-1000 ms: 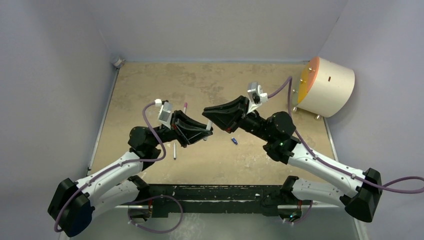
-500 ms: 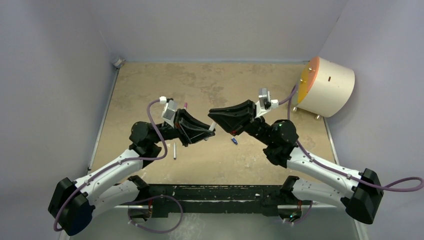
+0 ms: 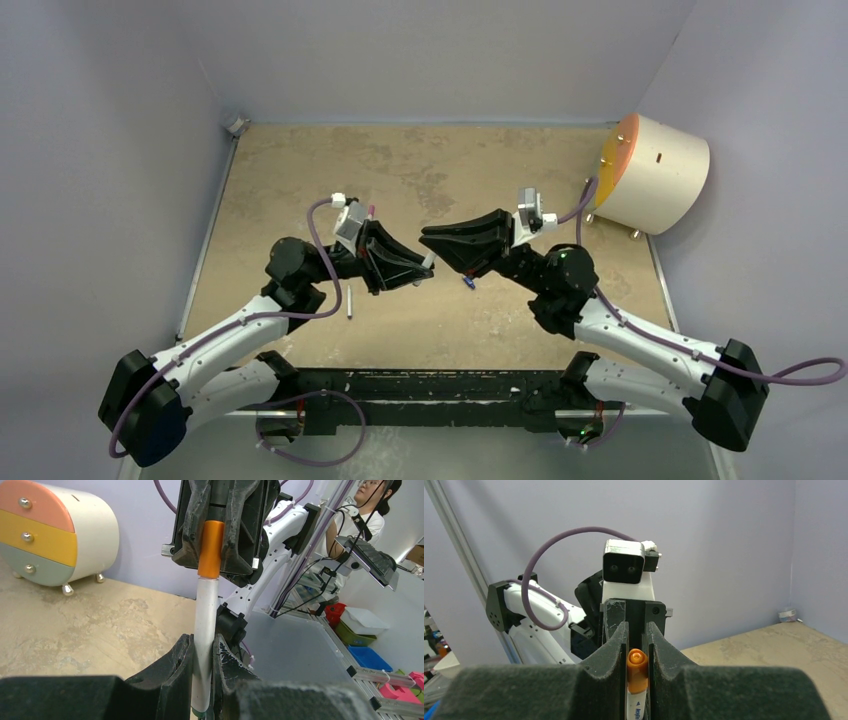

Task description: Insert the pens into the pen caps

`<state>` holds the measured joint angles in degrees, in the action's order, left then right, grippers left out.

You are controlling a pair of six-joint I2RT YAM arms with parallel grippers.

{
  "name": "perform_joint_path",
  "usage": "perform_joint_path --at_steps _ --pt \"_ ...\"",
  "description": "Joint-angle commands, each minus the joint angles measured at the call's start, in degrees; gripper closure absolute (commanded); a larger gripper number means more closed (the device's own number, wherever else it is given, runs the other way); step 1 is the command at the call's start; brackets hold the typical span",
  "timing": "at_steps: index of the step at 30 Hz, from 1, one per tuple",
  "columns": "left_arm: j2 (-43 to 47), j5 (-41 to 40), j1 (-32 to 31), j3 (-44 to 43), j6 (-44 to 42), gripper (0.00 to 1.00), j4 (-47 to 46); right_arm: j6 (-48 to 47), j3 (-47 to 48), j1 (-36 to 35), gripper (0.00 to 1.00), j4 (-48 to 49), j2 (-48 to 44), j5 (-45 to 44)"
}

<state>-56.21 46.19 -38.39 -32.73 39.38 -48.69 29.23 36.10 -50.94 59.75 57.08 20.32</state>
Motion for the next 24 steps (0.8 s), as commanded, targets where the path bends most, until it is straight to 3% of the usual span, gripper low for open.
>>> perform_joint_path --at_steps 1,11,24 --pt "1.13 -12.51 0.79 -8.01 -0.97 1.0 -10.37 -1.91 -3.74 -1.88 1.0 -12.75 3.2 15.6" --pt "2.5 -14.22 1.7 -8.81 -2.89 1.0 -7.3 -5.98 -4.07 -1.88 1.0 -23.2 0.72 15.62" --pt "1.13 -17.72 2.18 -11.04 -4.28 1.0 -8.14 -0.38 -8.4 -2.5 1.0 -18.28 2.95 14.27"
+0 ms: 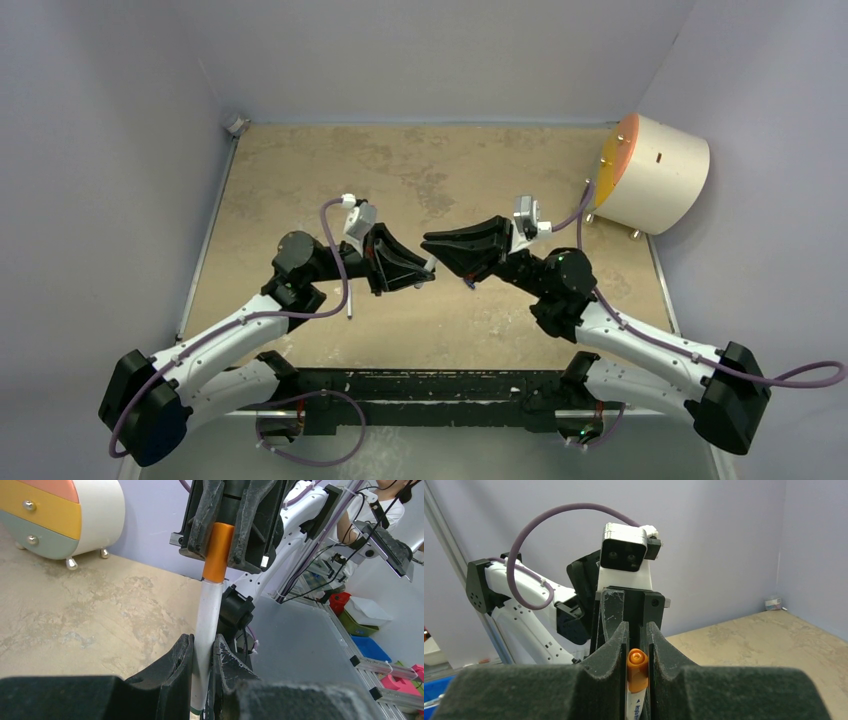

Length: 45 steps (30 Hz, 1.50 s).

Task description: Insert the pens into the pen caps

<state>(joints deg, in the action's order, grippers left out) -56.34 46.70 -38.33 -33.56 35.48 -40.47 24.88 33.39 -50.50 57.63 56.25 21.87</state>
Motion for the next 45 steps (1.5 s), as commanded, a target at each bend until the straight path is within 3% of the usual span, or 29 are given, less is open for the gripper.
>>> perform_joint_path --at_steps 1,21,31,37,45 --pt "1.16 -18.62 2.13 -10.46 -0.53 1.0 -16.35 4.52 -5.97 -3.0 1.0 -15.83 3.86 12.42" --pt "-1.5 -20.25 3.12 -13.25 -1.38 1.0 -18.75 13.33 -13.34 -10.53 1.0 -6.44 8.78 6.36" --pt "0.16 -18.76 4.65 -14.23 -1.31 1.0 -16.38 11.63 -15.81 -10.94 1.0 -13.0 2.21 5.04" --pt "-1.83 -13.12 4.66 -15.17 -0.43 1.0 -15.26 10.54 -13.31 -10.98 1.0 -17.17 -2.54 0.85" --pt "-2.75 -5.83 4.5 -15.11 -0.39 1.0 -11.76 9.41 -8.29 -10.94 1.0 -17.55 -1.27 -1.6"
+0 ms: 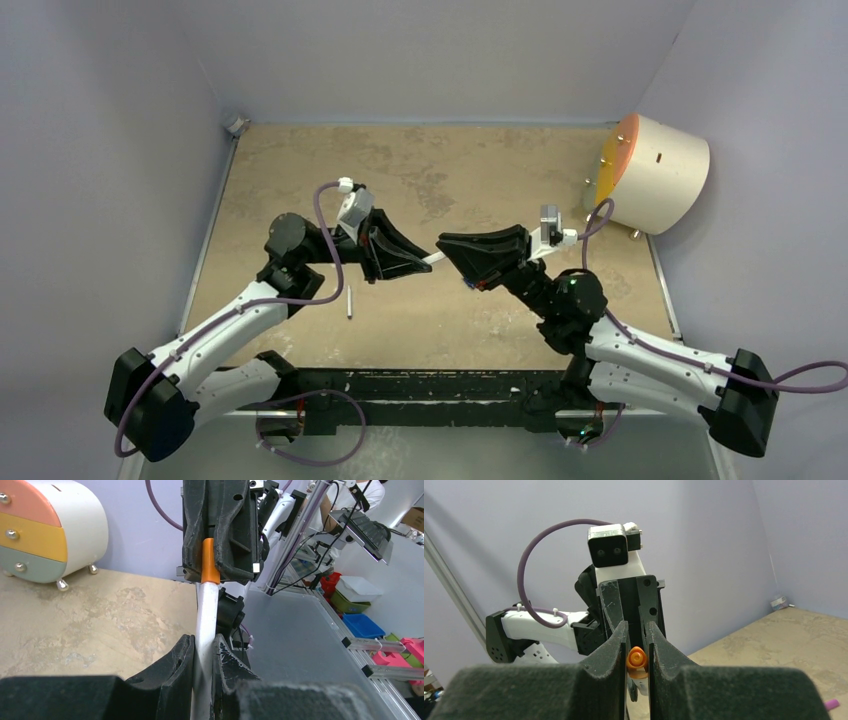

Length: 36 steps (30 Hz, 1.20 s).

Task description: Insert the pens into the pen caps

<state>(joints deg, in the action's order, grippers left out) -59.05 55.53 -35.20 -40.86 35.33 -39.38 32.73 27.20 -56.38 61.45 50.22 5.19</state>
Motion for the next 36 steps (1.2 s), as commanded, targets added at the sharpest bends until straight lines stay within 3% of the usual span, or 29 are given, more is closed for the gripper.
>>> perform_joint_path --at_steps 1,9,27,32,36 --pt "0.05 -14.14 1.36 -7.81 -0.7 1.0 -11.98 1.41 -1.61 -5.1 1.0 -21.45 4.95 14.99" --pt "-0.52 -10.06 0.53 -7.87 -3.27 1.0 -6.92 -0.79 3.26 -5.06 0.85 -23.86 5.22 12.92" --pt "0.59 -10.65 -0.74 -8.36 -8.11 1.0 -0.03 -5.0 10.12 -4.97 0.68 -30.12 3.96 8.57" --pt "1.26 -14.88 -0.74 -8.15 -9.37 1.0 1.3 -4.97 9.98 -5.01 0.73 -31.5 1.94 6.41" --pt "1.59 -17.12 -0.74 -7.53 -9.07 1.0 0.27 -4.95 9.89 -4.97 0.94 -32.41 1.85 4.24"
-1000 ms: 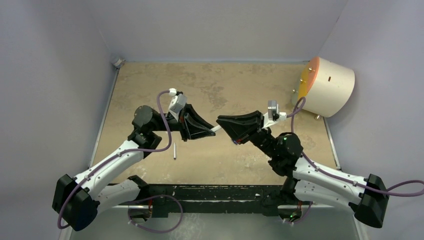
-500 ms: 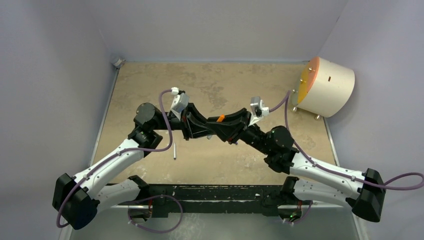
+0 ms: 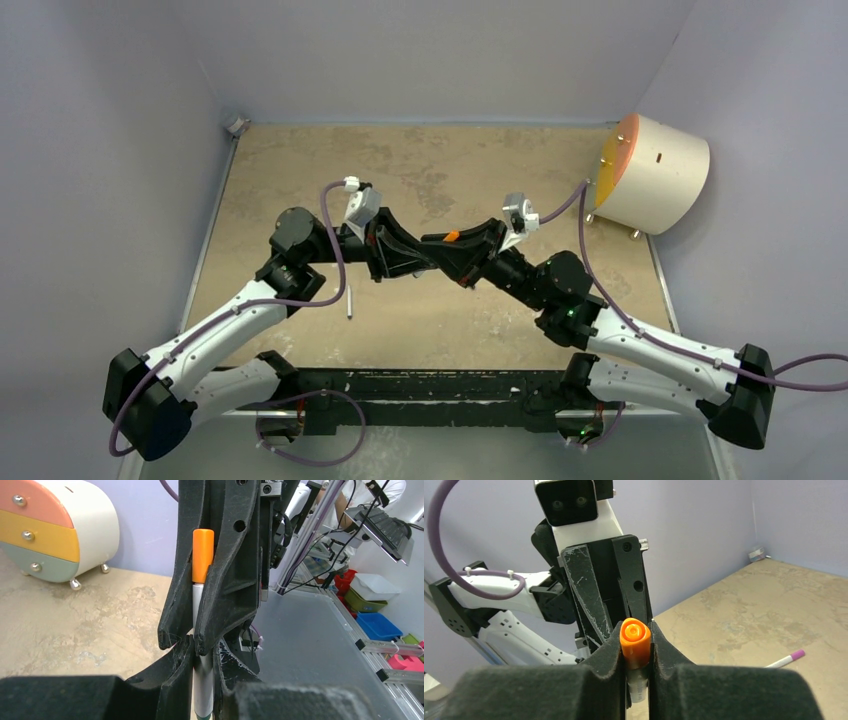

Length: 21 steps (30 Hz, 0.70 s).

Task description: Insert the pens into the pen caps

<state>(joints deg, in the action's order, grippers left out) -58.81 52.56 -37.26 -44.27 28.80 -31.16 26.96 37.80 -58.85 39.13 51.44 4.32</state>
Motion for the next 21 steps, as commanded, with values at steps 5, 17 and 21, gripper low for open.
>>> perform_joint_path --at_steps 5,17,21 --pt "0.97 -13.79 1.31 -3.83 -1.59 1.0 -9.05 1.27 -0.67 -2.53 1.0 -8.3 1.6 4.9" --pt "0.73 -9.39 1.31 -0.92 2.83 0.61 -13.82 -0.33 3.37 -2.55 1.0 -6.76 3.62 7.04" --pt "0.14 -7.17 1.25 -0.49 4.85 0.67 -16.13 0.12 3.21 -2.5 1.0 -5.82 4.19 7.45"
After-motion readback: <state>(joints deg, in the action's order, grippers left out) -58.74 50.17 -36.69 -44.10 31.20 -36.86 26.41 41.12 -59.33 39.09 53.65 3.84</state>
